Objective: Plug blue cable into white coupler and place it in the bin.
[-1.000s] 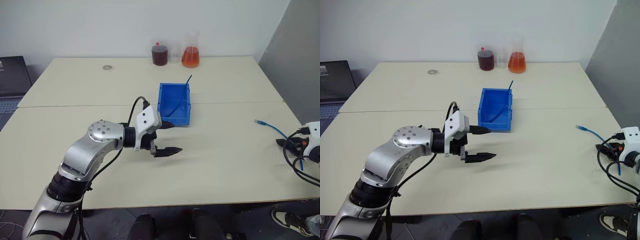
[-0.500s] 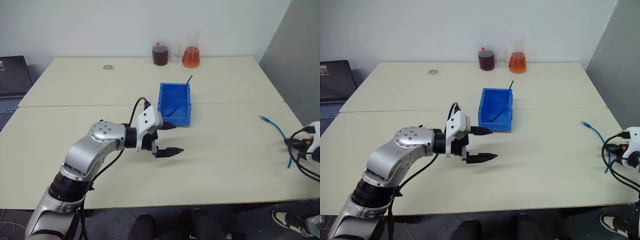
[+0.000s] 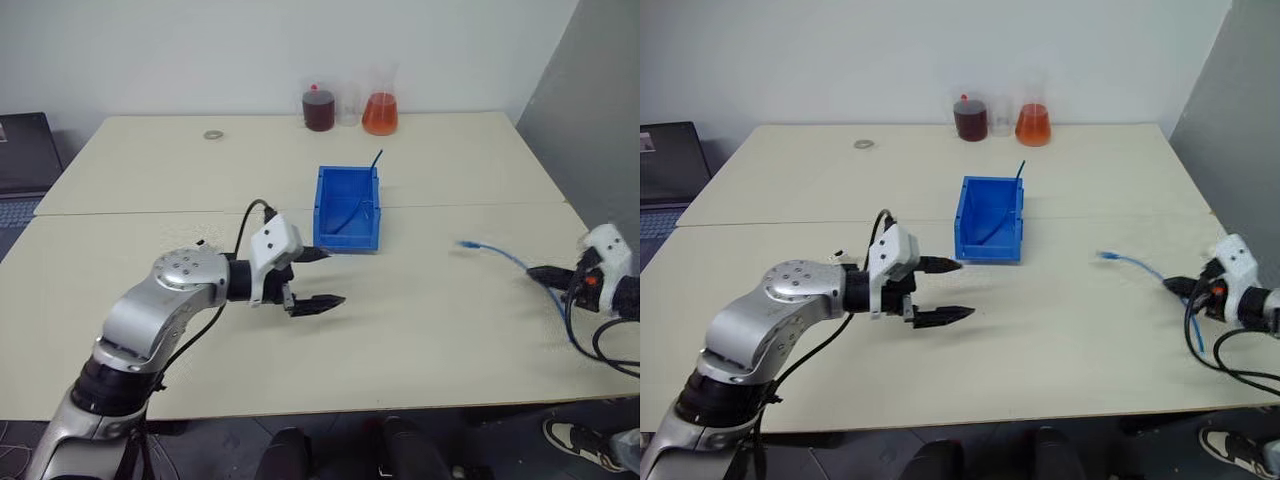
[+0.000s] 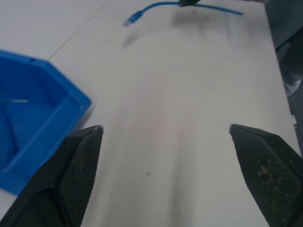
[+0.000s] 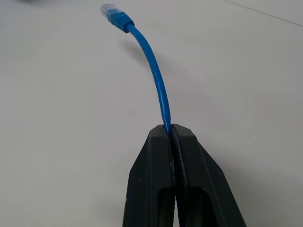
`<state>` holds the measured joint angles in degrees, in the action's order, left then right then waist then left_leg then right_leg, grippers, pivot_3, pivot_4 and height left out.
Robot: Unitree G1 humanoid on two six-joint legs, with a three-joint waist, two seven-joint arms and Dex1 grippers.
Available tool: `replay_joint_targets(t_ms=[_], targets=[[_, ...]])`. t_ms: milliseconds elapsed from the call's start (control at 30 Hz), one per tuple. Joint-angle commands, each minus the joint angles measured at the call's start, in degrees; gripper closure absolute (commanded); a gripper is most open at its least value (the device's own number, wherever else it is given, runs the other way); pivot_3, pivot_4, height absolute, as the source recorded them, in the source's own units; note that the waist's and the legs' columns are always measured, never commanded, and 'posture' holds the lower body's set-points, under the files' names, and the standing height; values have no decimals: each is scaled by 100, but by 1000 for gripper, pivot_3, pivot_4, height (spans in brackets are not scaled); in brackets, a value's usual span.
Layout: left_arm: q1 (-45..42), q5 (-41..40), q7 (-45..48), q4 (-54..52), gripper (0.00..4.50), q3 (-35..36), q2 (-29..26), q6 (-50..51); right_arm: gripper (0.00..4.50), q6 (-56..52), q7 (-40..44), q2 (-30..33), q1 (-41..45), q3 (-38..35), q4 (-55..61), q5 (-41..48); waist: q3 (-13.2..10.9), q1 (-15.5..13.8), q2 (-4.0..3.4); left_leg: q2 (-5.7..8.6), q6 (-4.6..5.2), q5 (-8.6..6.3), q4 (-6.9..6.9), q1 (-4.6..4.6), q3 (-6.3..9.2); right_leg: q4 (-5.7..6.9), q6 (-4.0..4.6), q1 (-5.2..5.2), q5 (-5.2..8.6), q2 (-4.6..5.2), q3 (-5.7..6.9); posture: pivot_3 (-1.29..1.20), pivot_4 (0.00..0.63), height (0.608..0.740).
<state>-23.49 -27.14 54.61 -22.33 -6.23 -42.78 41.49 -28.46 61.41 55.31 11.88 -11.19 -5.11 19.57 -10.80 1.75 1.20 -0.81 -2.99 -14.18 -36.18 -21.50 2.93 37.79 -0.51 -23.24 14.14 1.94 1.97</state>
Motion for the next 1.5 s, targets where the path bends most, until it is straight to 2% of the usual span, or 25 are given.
replay_joint_targets(t_ms=[33, 233, 400, 600, 900, 933, 1167, 1267, 1400, 1500], targets=[[516, -127, 55, -327, 0, 390, -318, 31, 4477, -174, 266, 3, -68, 533, 1285, 146, 0, 4, 0, 1, 0, 0, -2, 0, -1, 0, -1, 0, 0, 1, -1, 0, 150, 740], [1606, 43, -33, -242, 0, 842, -643, -221, 4477, -141, 87, -624, 645, 1652, 1665, -226, -2, -4, 4, -2, 0, 0, -1, 3, 2, 1, -1, -1, 0, 1, 3, 0, 150, 740], [2279, 179, -106, -61, 0, 1266, -704, -538, 4477, -139, -70, -1303, 1228, 2395, 1464, -544, -2, -14, 4, -4, 0, 0, 0, -4, 10, 1, 1, -5, 0, 1, 7, 0, 150, 740], [2391, 206, -292, 68, 0, 1411, -571, -652, 4477, -26, -276, -1879, 1607, 2829, 1028, -887, -2, -89, 5, 0, 0, 0, -3, -15, 19, -1, 1, -8, 0, 5, 16, 0, 150, 740], [2258, 181, -494, 97, 0, 1338, -376, -631, 4477, -31, -288, -2123, 1689, 3098, 729, -1172, -2, -95, 5, -2, 1, 0, -2, -15, 19, 3, 4, -10, 0, 5, 16, 0, 150, 740], [2241, 188, -506, 98, 0, 1317, -361, -630, 4015, -21, -303, -2140, 1688, 3097, 715, -1203, -2, -94, 5, -2, 1, 0, -2, -15, 19, 5, 4, -12, 0, 5, 16, 0, 150, 740], [2135, 194, -453, 182, 0, 1197, -310, -677, 2317, -112, -345, -2152, 1793, 2849, 806, -1114, -2, -90, 5, -1, 1, 0, -2, -14, 18, 7, 4, -12, 0, 5, 16, 0, 150, 740], [1982, 236, -329, 361, 0, 1066, -332, -768, 1403, -94, -23, -1791, 1717, 2617, 1263, -912, -2, -98, 4, 0, 1, 0, -3, -14, 18, 8, 4, -12, 0, 5, 18, 0, 150, 740], [1631, 414, -190, 765, 0, 805, -282, -1001, 463, -333, 67, -1489, 1486, 2135, 2008, -443, -2, -132, 5, 0, 1, 0, -3, -15, 18, 7, 4, -12, 0, 5, 21, 0, 150, 740], [1400, 587, -1, 1021, 0, 529, -283, -1217, 463, -675, 106, -1248, 1156, 1900, 2659, -88, -1, -148, 6, -2, 1, 0, -3, -15, 19, 7, 4, -12, 0, 4, 21, 0, 150, 740]])
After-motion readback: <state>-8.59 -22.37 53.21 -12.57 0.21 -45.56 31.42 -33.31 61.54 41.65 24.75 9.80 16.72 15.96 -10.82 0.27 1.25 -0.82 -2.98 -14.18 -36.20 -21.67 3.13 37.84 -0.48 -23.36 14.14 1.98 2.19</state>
